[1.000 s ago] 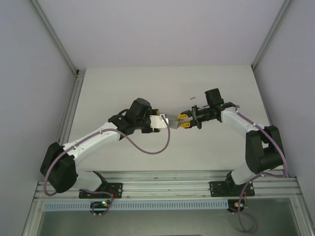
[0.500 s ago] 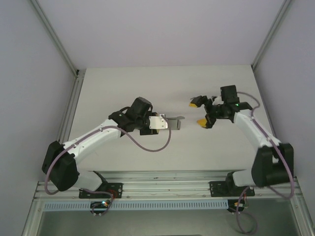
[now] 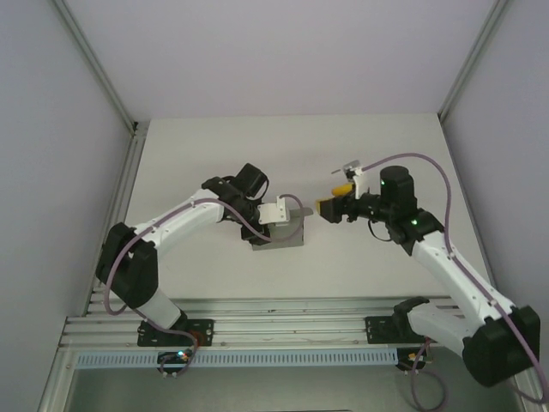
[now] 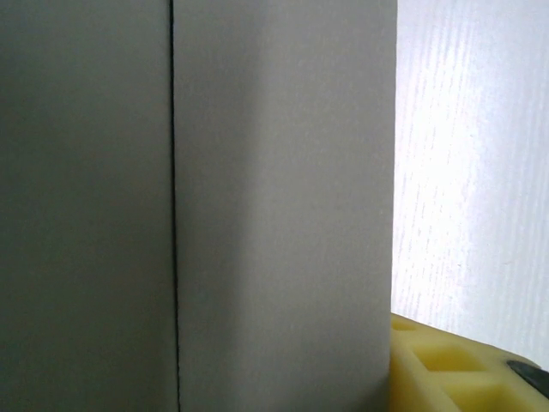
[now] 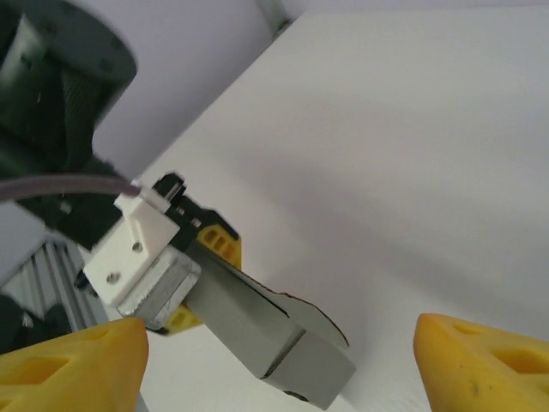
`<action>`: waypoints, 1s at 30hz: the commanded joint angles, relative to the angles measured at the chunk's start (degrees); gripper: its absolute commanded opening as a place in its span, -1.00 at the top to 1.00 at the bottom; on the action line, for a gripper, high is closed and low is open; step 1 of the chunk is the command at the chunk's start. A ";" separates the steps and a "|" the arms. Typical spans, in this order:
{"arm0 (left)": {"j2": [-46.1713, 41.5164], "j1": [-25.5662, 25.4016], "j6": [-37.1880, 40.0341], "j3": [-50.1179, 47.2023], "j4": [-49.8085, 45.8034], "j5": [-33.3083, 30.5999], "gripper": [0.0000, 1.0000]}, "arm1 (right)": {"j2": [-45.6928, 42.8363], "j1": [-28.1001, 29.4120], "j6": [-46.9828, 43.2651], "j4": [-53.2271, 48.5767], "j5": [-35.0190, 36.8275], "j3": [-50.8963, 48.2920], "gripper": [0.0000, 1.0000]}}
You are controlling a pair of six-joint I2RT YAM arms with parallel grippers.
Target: Assemble paper box
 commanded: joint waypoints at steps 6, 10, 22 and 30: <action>-0.01 0.43 2.37 0.24 -2.21 3.73 -0.01 | 11.27 2.52 -17.76 -6.94 -5.83 6.90 -0.36; 0.65 0.67 2.55 0.23 -2.11 4.03 -0.01 | 16.34 3.60 -20.26 -10.76 -5.75 9.17 -0.22; 1.26 1.33 2.25 0.20 -1.15 3.89 0.00 | 23.05 6.45 -23.86 -17.17 -0.94 12.46 0.38; 1.13 1.35 0.57 -0.57 2.00 3.03 0.02 | 24.87 8.88 -22.75 -19.59 4.14 14.06 0.79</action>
